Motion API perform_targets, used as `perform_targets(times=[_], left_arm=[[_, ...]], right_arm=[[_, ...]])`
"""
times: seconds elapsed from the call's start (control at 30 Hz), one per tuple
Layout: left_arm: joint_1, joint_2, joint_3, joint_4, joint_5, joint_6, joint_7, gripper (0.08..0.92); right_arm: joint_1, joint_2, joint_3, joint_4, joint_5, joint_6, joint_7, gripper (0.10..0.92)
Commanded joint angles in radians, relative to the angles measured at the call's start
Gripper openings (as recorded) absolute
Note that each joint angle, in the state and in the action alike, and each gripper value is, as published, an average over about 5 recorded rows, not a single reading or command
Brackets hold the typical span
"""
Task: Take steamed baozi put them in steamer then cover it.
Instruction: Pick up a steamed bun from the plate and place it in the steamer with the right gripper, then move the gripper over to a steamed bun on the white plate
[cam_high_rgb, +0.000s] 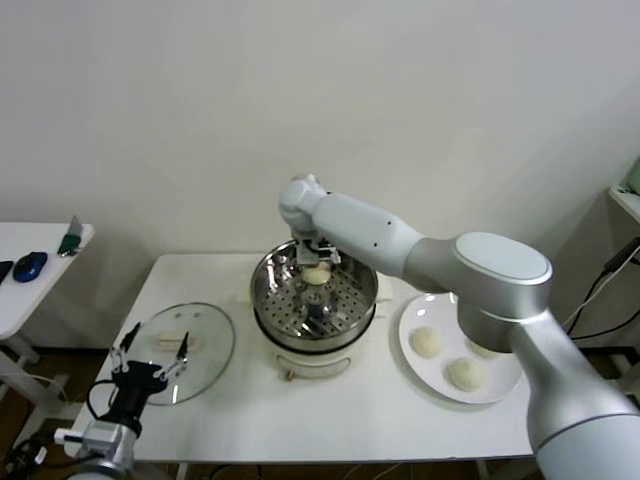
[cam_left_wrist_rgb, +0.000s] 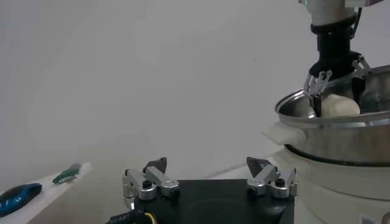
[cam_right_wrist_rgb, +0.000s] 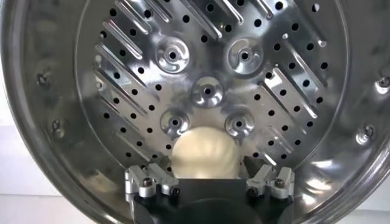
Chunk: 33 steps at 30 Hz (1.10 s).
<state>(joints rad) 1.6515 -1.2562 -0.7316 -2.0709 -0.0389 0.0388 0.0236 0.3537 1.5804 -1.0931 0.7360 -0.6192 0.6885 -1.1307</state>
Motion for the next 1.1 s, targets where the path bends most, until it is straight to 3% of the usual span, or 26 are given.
perform_targets(times=[0.03,0.2,0.37,0.57,0.63,0.83,1.1], left_arm=[[0.003,0.000,-0.008,-0.003,-0.003,0.003,-0.001,0.823],[0.012,-0.002,-0.011,-0.006,-0.002,-0.001,-0.003,0.823],[0.022,-0.007,-0.010,-0.013,0.000,-0.003,-0.007,0.823],[0.037,-0.025,-0.014,-0.034,0.006,0.005,-0.021,0.823],[0.046,-0.029,-0.013,-0.040,0.004,0.002,-0.021,0.823],[0.052,-0.040,-0.004,-0.045,0.005,-0.003,-0.021,0.823],[0.057,-0.048,-0.003,-0.060,0.007,0.002,-0.022,0.823]], right_arm=[[0.016,-0.016,0.014,0.026,0.035,0.003,-0.022,0.823],[0.118,-0.104,-0.016,0.110,0.204,-0.031,-0.054,0.823],[0.271,-0.218,-0.116,0.183,0.477,-0.142,-0.052,0.823],[0.471,-0.477,-0.421,0.419,0.972,-0.537,0.075,0.823],[0.507,-0.578,-0.480,0.522,1.062,-0.684,0.115,0.823],[0.496,-0.774,-0.553,0.675,1.164,-0.961,0.133,0.823],[0.285,-0.882,-0.491,0.630,1.081,-1.010,0.092,0.823]])
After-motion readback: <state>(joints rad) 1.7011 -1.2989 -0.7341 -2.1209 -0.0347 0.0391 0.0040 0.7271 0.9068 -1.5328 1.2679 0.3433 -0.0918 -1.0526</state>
